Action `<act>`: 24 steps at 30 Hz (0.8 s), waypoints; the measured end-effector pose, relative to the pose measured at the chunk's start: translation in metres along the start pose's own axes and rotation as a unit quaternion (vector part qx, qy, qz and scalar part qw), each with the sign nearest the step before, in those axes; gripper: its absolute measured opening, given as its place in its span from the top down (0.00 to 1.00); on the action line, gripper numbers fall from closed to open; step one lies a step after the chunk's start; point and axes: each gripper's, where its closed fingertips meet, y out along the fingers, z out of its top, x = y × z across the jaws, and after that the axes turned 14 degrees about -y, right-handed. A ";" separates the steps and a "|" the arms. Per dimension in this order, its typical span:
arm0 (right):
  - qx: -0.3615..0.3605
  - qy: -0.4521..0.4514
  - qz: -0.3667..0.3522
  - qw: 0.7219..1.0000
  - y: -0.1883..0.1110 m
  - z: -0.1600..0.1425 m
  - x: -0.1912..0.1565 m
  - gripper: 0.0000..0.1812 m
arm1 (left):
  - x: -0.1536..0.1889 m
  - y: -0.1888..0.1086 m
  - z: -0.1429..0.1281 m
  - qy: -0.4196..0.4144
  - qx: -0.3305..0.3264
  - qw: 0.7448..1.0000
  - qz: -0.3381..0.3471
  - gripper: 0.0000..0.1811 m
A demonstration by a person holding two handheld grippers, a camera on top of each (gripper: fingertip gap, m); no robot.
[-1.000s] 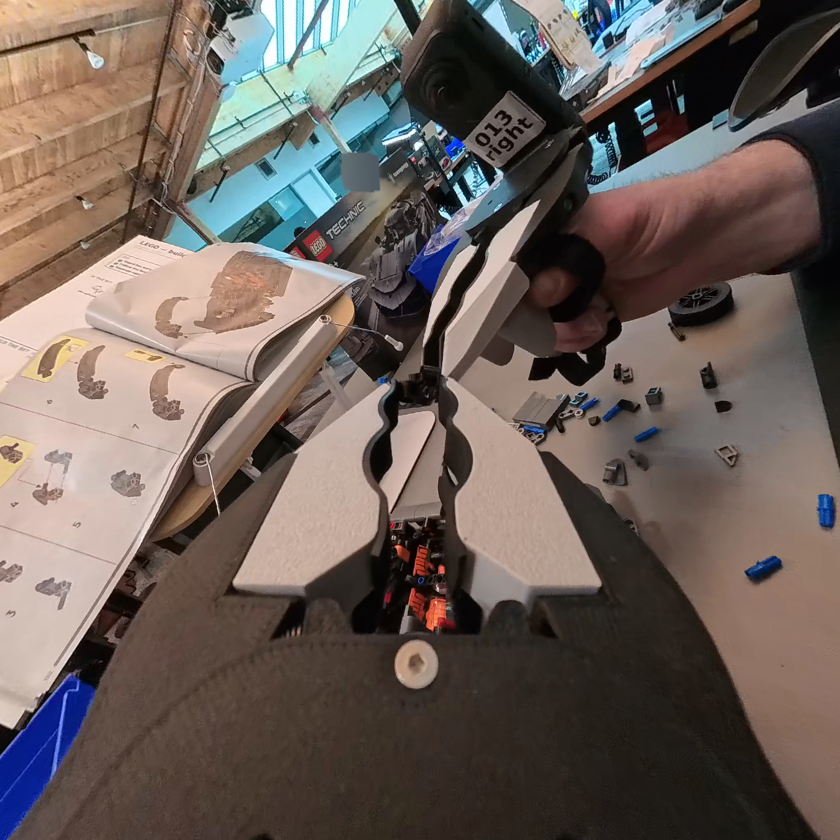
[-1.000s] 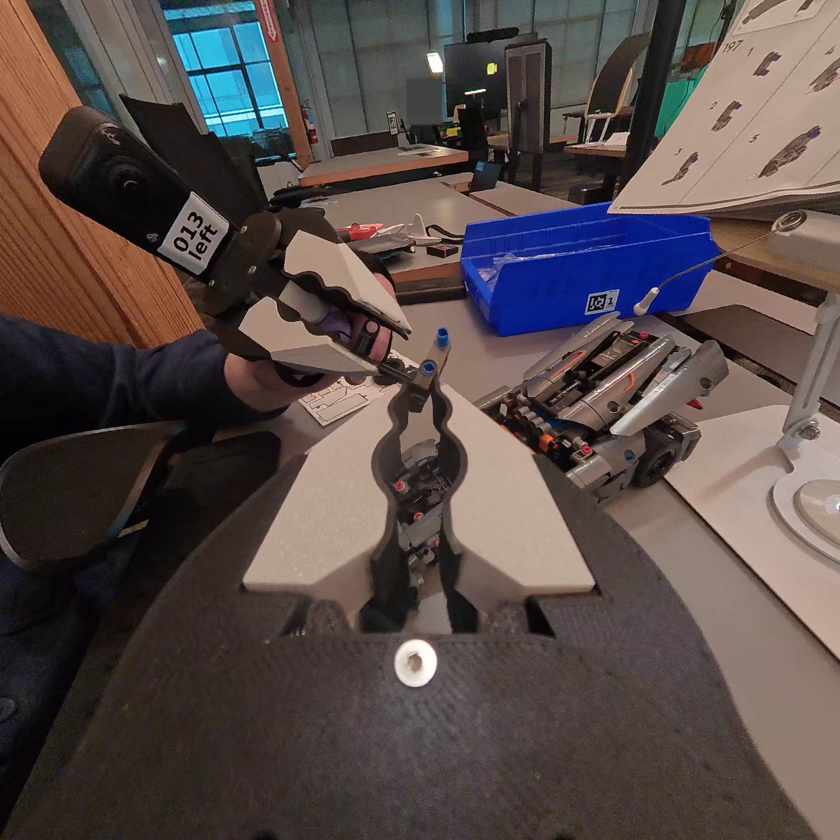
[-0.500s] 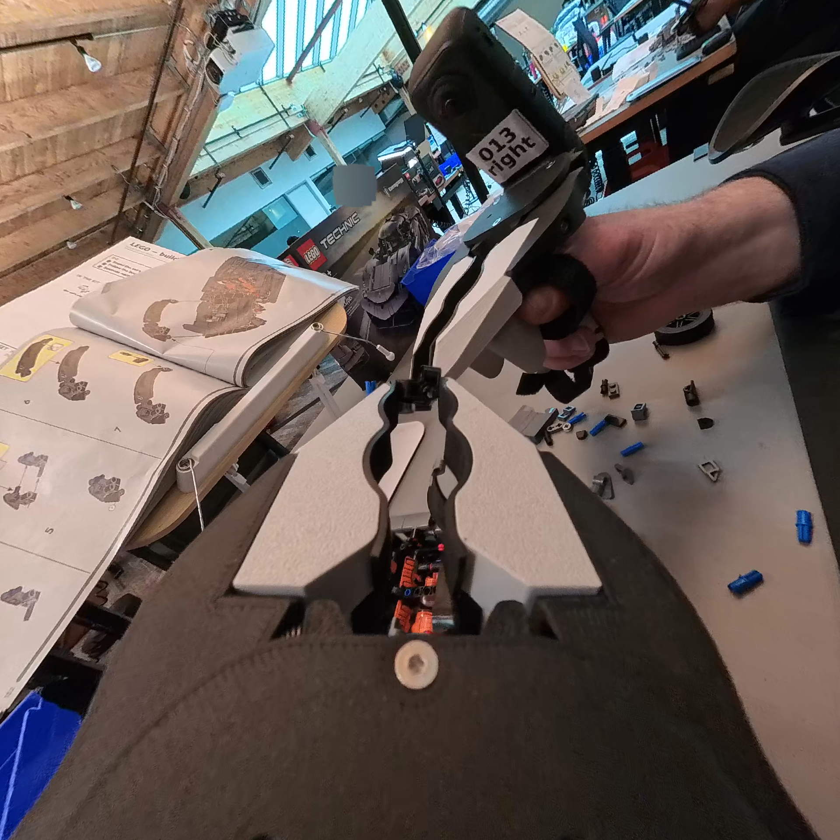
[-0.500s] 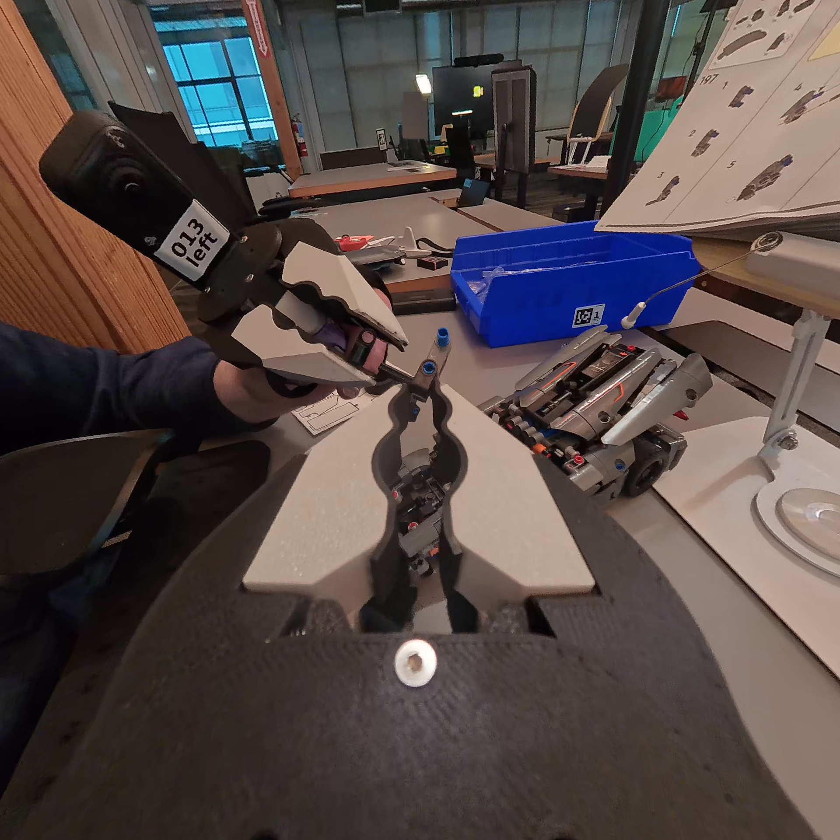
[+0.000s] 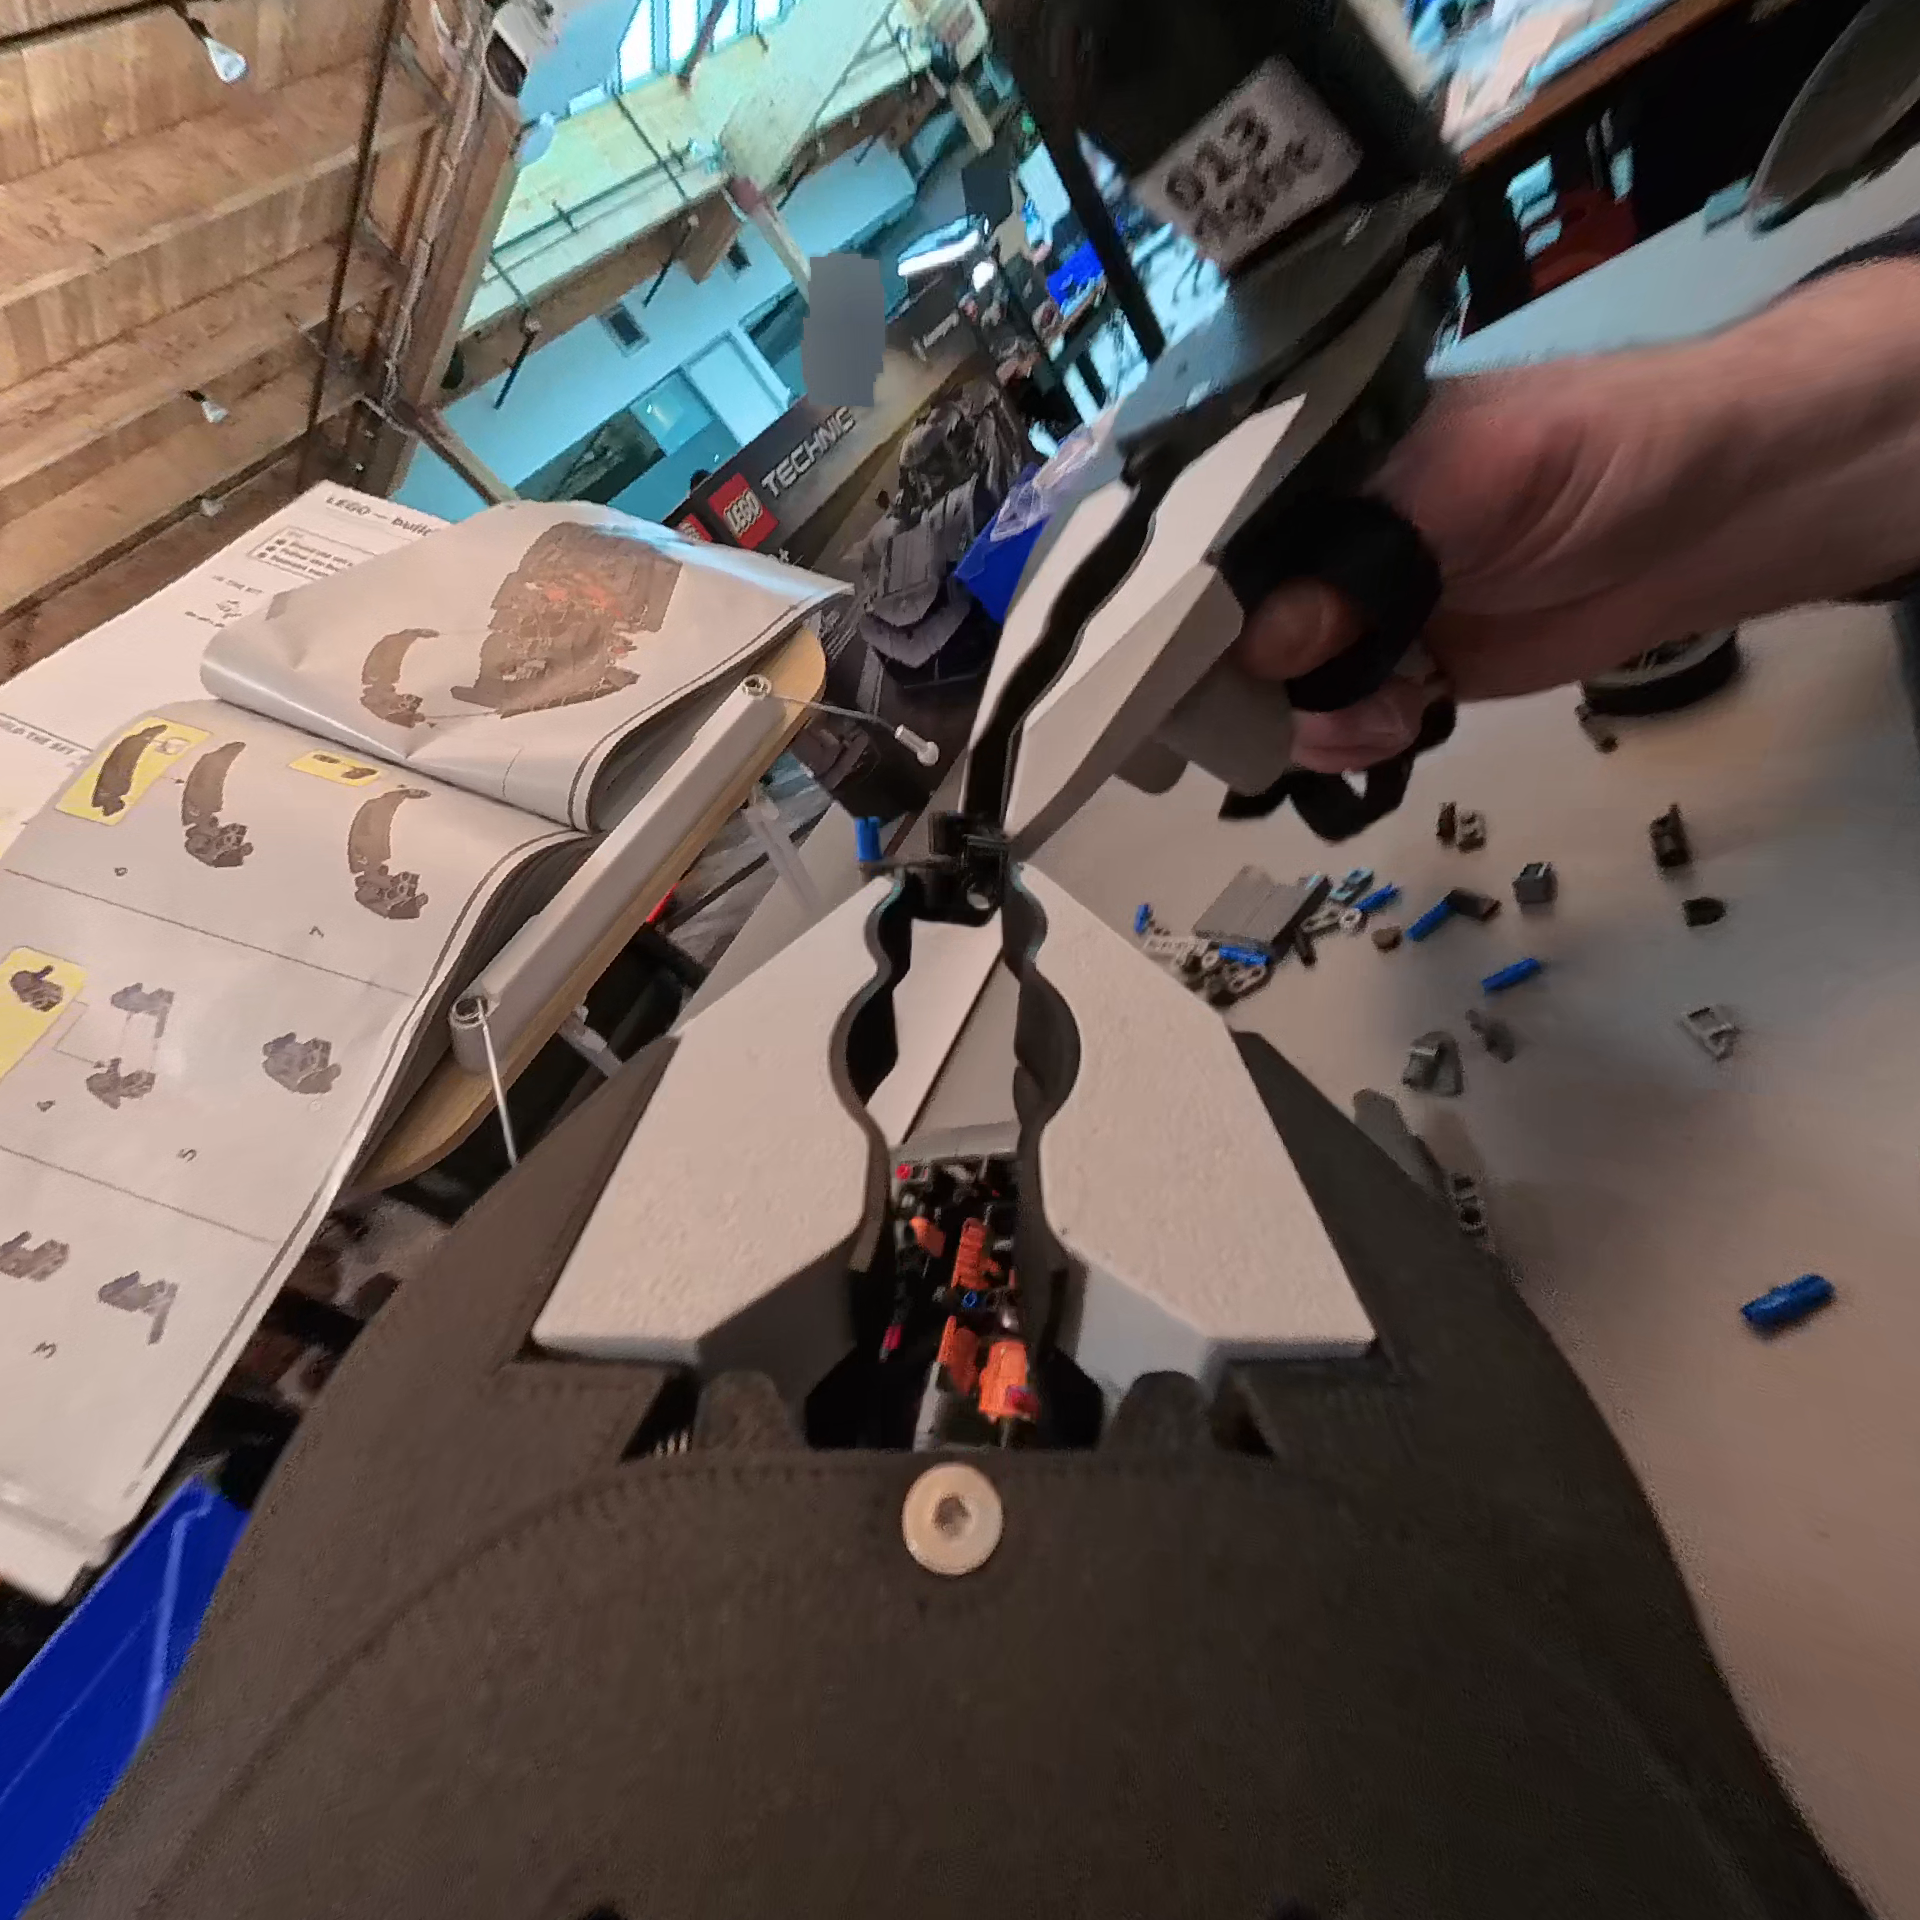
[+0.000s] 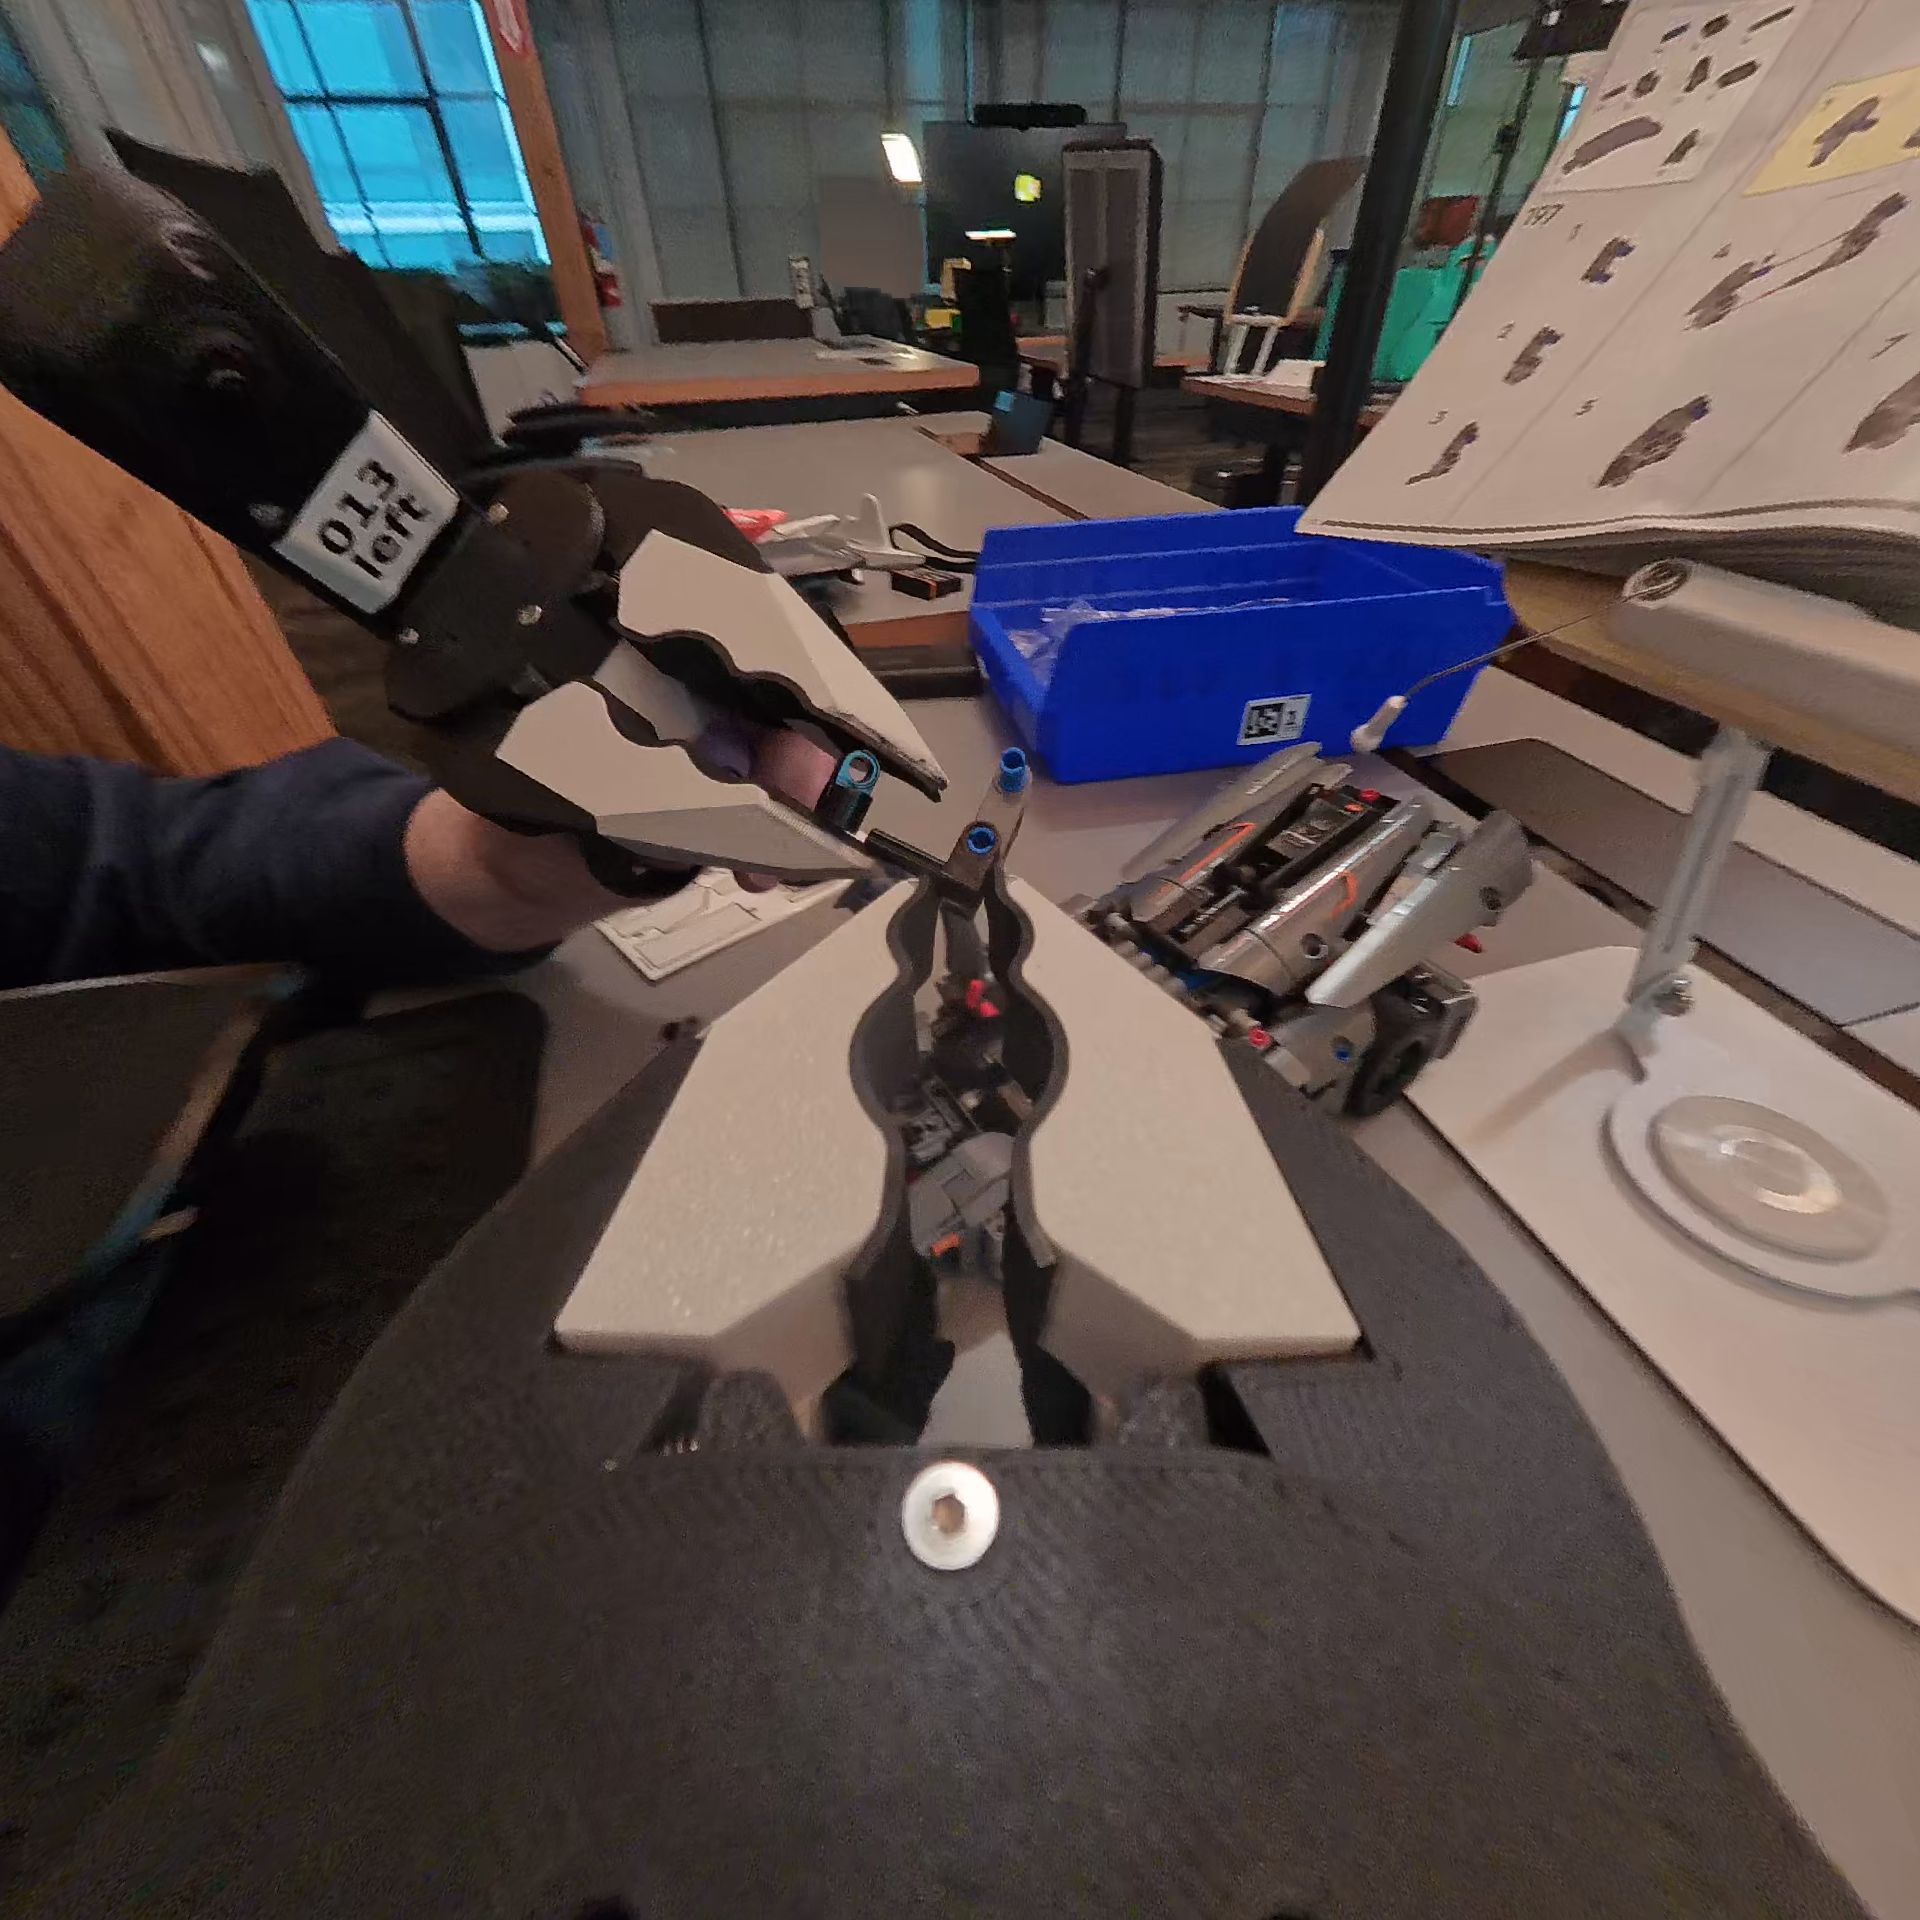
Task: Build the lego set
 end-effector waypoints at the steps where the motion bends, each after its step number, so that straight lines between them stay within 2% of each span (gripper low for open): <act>1: -0.009 -0.015 -0.011 1.000 0.000 -0.001 0.001 0.96 | -0.001 0.001 -0.004 0.011 -0.013 1.000 0.008 0.92; 10: -0.104 -0.165 -0.078 0.978 0.006 -0.011 -0.002 0.96 | -0.002 0.010 -0.029 0.024 -0.084 0.996 0.018 0.92; 24: -0.195 -0.258 -0.143 0.935 0.007 -0.026 0.009 0.97 | -0.001 0.014 -0.042 0.058 -0.134 0.989 0.035 0.92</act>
